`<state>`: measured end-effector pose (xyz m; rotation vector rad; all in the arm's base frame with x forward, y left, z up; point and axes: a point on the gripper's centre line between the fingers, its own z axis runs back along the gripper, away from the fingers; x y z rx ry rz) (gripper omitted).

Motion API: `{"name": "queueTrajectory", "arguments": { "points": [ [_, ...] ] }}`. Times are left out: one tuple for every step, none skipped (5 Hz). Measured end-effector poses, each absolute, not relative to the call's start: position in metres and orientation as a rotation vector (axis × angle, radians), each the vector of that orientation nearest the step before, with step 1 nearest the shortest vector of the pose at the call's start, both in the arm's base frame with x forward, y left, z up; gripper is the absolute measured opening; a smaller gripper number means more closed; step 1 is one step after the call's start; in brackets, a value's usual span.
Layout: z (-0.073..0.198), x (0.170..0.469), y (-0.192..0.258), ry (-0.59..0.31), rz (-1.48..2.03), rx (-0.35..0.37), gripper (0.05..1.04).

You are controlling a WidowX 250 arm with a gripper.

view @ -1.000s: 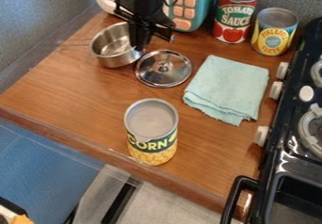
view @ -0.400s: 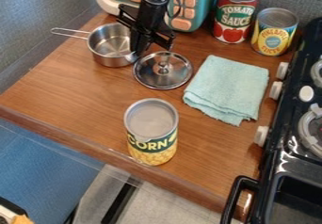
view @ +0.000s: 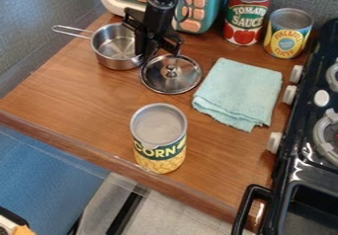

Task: Put the silver pot on the top left side of the table.

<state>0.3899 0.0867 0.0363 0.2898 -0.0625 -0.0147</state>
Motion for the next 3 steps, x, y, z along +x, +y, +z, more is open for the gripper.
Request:
{"name": "queueTrajectory", "arguments": {
  "points": [
    [0.05,0.384,0.08,-0.09,-0.024,0.257,0.511],
    [0.084,0.384,0.072,-0.154,-0.047,0.208,0.817],
    [0.091,0.376,0.077,-0.14,-0.033,0.159,1.007]
  ]
}}
